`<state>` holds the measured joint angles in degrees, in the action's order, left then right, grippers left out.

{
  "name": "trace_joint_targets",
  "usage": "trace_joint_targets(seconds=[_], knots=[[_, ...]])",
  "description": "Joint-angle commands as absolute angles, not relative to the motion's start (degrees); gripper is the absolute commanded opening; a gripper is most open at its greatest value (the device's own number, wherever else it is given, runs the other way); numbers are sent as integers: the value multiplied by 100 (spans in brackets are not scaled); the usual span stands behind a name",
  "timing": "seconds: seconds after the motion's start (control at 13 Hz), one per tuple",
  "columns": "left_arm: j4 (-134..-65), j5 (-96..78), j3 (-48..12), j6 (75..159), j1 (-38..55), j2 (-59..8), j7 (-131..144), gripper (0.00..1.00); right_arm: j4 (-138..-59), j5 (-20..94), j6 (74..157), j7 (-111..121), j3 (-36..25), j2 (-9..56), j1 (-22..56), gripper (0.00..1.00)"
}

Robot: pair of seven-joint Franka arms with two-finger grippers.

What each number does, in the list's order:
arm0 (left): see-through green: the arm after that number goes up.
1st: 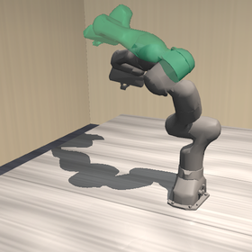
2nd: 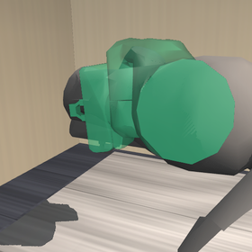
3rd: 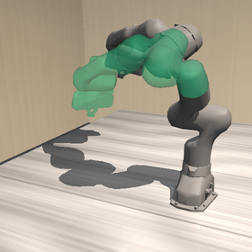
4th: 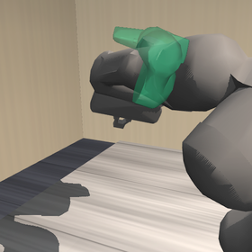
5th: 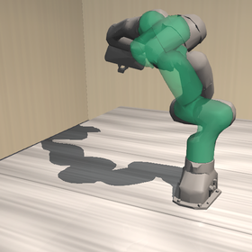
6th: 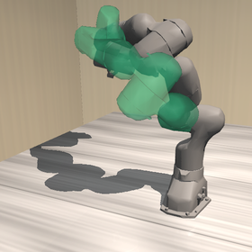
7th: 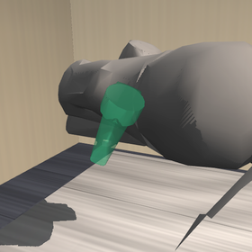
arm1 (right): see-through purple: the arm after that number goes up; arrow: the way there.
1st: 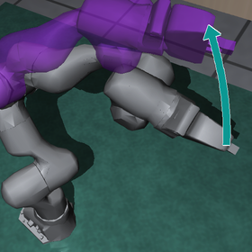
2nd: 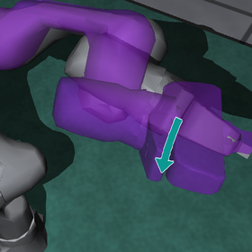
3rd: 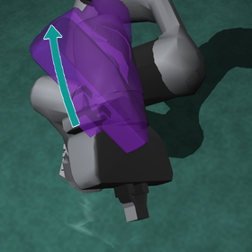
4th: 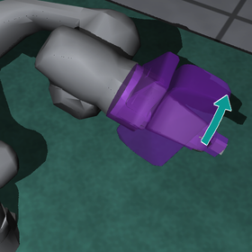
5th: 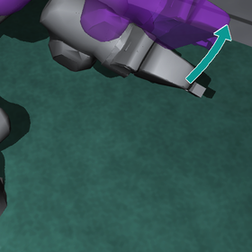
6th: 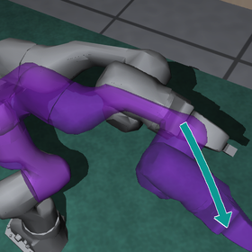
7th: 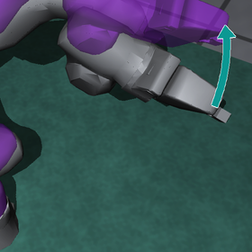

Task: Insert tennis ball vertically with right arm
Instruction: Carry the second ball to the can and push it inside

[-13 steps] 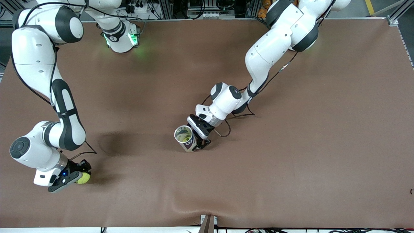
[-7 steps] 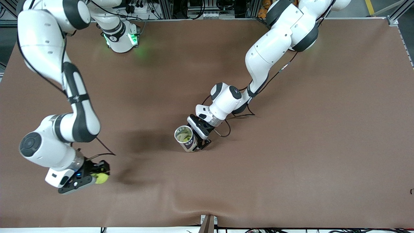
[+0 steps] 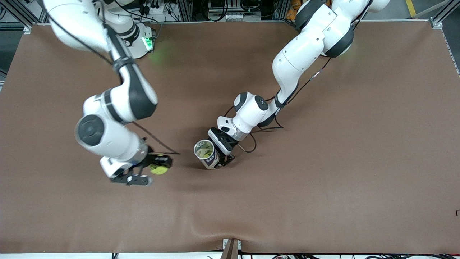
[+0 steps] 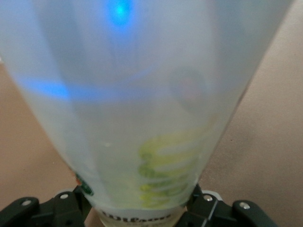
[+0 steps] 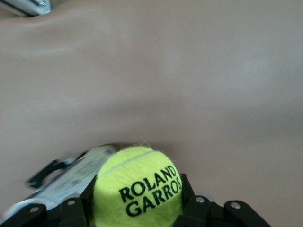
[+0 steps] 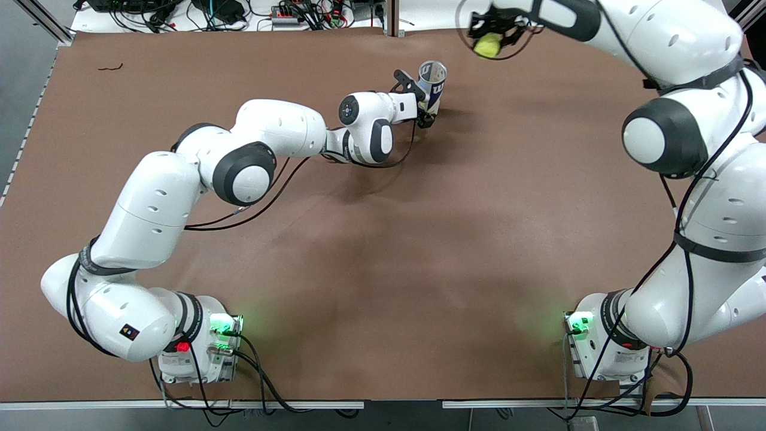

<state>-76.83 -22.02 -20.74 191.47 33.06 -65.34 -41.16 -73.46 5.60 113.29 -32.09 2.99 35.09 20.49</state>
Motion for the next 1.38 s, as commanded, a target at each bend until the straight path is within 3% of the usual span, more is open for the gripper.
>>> trace_joint_targets(seconds=[0.0,0.84,0.92,1.0,1.07,1.3], knots=[[-7611,-2268,-2083,19248,3331,-6574,-4104,77,-7489,598,11338,-4653,246,3366,2582,40],[-7620,-2268,-2074,19248,3340,-6574,-4104,77,-7479,580,11802,-5896,237,3542,3111,43],[-7620,-2268,-2083,19248,3340,-6574,-4104,77,-7479,580,11891,-5889,237,3568,3120,49],[-7620,-2259,-2083,19248,3340,-6574,-4104,77,-7479,580,11892,-5854,237,3568,3094,80],[-7620,-2267,-2074,19248,3340,-6574,-4104,77,-7479,580,11892,-5845,237,3560,3059,100],[-7620,-2268,-2074,19248,3340,-6574,-4104,77,-7479,571,11892,-5792,229,3533,3024,100]])
